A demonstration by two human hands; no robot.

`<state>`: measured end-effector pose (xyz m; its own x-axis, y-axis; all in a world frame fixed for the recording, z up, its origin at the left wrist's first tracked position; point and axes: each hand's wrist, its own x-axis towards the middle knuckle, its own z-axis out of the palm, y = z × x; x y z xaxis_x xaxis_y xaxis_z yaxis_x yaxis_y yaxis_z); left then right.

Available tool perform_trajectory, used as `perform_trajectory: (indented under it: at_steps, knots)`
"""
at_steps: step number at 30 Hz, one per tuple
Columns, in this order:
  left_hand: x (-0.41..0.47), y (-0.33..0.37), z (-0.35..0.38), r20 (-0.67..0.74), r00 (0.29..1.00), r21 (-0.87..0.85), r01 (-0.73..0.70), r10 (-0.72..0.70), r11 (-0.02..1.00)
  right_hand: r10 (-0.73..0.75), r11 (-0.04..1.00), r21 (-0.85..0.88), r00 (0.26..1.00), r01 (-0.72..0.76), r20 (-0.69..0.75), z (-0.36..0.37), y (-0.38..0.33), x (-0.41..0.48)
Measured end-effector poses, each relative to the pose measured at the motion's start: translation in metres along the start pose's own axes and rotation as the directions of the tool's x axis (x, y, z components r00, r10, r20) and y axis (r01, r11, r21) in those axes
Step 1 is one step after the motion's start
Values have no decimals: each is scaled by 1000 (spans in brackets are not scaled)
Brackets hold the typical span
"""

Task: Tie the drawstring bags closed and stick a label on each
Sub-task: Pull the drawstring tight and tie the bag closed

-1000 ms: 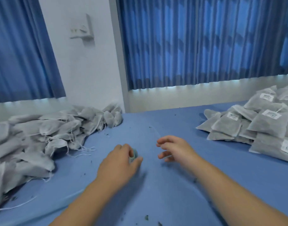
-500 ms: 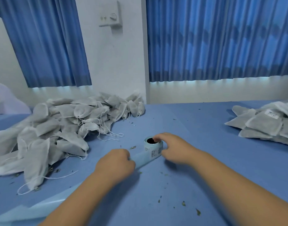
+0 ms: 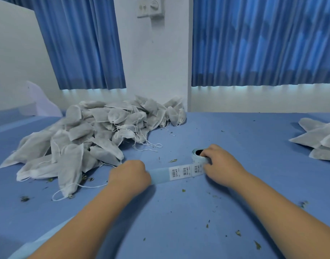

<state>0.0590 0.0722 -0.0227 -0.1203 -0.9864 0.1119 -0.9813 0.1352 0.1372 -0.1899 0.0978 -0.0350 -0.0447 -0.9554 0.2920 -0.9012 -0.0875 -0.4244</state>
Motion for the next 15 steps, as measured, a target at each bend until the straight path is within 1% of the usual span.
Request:
perform_trajectory:
  at_steps: [2,4,6,7,9,11,13,15]
  knots:
    - [3,-2,-2,44,999,-120,23,-17,993,2,1000,20,998,0,-70,7,2,-4]
    - [8,-5,-5,54,998,-261,49,-37,964,-16,999,47,994,21,-104,11,5,-9]
    - [13,-10,-7,-9,998,-341,58,-65,938,-29,994,100,992,41,-122,11,7,-13]
    - [16,-13,-8,-55,995,-346,54,-78,936,-30,992,119,989,47,-142,10,7,-13]
    - [22,-18,-10,-153,985,-279,35,-80,960,-31,990,130,985,54,-170,9,4,-15]
    - [30,-24,-11,-223,973,-171,29,-68,985,-55,988,136,986,77,-156,12,2,-16]
    - [41,-33,-12,-256,966,-24,42,-47,999,-70,985,147,987,91,-142,14,-1,-17]
    - [52,-44,-15,-258,966,167,35,9,985,-74,982,164,987,98,-144,16,-3,-17]
